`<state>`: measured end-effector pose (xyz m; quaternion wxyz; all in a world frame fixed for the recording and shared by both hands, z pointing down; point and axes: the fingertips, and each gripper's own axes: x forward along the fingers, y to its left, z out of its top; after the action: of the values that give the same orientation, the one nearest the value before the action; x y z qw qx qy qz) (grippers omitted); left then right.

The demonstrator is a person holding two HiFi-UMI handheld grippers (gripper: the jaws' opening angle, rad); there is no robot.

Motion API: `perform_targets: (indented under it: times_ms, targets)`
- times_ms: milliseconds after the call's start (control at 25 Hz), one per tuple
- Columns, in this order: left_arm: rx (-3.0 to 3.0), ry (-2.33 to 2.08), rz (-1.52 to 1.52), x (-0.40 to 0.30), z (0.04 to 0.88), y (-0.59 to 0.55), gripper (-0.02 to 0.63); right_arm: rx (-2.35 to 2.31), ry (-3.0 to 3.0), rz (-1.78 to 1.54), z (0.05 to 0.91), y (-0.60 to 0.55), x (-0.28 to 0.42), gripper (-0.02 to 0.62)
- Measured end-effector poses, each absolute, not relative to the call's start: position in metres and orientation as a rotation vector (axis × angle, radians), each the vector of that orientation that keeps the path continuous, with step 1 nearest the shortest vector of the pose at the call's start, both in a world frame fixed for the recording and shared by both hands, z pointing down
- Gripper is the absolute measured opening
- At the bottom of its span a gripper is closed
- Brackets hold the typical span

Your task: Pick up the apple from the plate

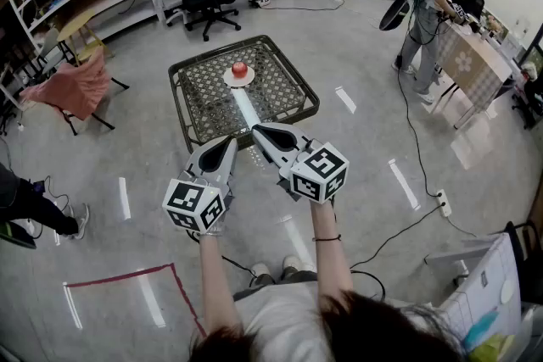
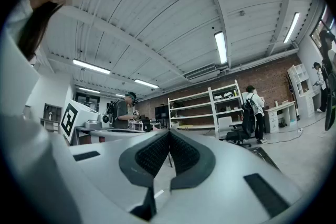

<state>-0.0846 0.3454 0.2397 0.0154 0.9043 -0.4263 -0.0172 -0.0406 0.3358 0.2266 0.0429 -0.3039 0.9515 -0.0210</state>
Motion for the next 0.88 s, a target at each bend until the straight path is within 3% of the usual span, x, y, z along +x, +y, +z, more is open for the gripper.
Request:
perform_targets:
  times_ms: [880]
  targets:
    - [2.788,-1.339,-0.049,-0.035,0.249,0.363,0.01,-0.882,2.897,-0.114,0.233,0.35,0.003,0.009]
